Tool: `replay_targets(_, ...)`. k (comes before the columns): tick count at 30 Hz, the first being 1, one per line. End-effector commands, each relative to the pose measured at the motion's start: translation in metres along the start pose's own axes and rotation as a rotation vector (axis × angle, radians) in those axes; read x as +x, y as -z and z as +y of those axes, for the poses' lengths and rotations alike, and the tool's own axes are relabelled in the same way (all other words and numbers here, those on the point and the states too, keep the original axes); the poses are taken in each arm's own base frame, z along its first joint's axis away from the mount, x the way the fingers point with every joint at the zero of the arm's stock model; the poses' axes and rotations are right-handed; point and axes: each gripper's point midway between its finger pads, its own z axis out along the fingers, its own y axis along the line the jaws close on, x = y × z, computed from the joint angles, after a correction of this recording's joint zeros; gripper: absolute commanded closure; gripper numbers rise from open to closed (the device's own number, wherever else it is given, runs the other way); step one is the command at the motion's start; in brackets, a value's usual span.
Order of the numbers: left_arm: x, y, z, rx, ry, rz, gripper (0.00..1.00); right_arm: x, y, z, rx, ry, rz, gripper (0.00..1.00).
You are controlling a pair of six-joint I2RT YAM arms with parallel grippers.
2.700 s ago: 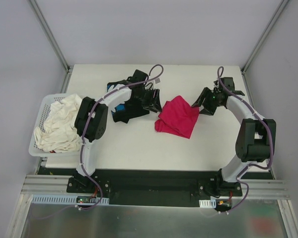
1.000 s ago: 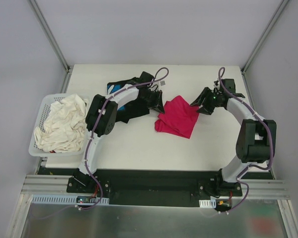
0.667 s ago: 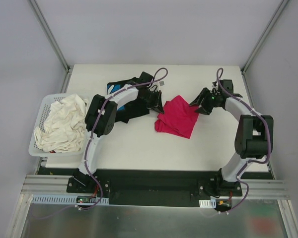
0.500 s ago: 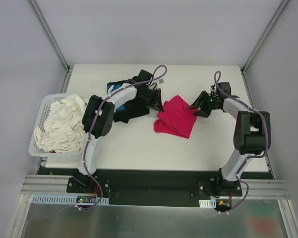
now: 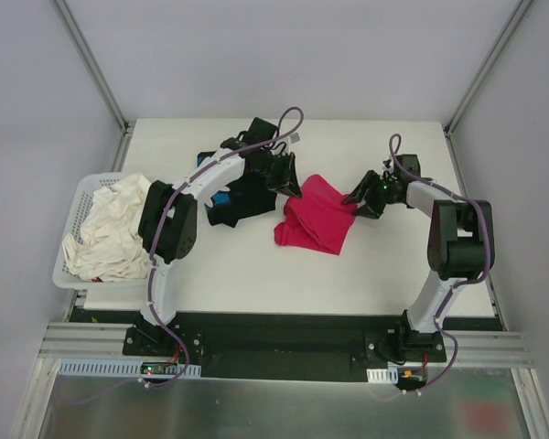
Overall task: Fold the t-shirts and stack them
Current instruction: Put the neatly folded tshirt into the corner of the board with both arms
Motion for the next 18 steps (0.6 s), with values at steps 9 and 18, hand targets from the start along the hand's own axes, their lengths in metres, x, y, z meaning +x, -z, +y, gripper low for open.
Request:
replay_targets(9, 0.026, 0.026, -0.034, -0.001, -0.026, -0.006, 1.00, -0.012, 0.007, 0.016, -0.028, 0.029, -0.041, 0.38)
replay_targets(18, 0.039, 0.021, -0.036, 0.004, -0.022, 0.025, 1.00, -0.015, 0.005, 0.016, -0.017, 0.028, -0.035, 0.38)
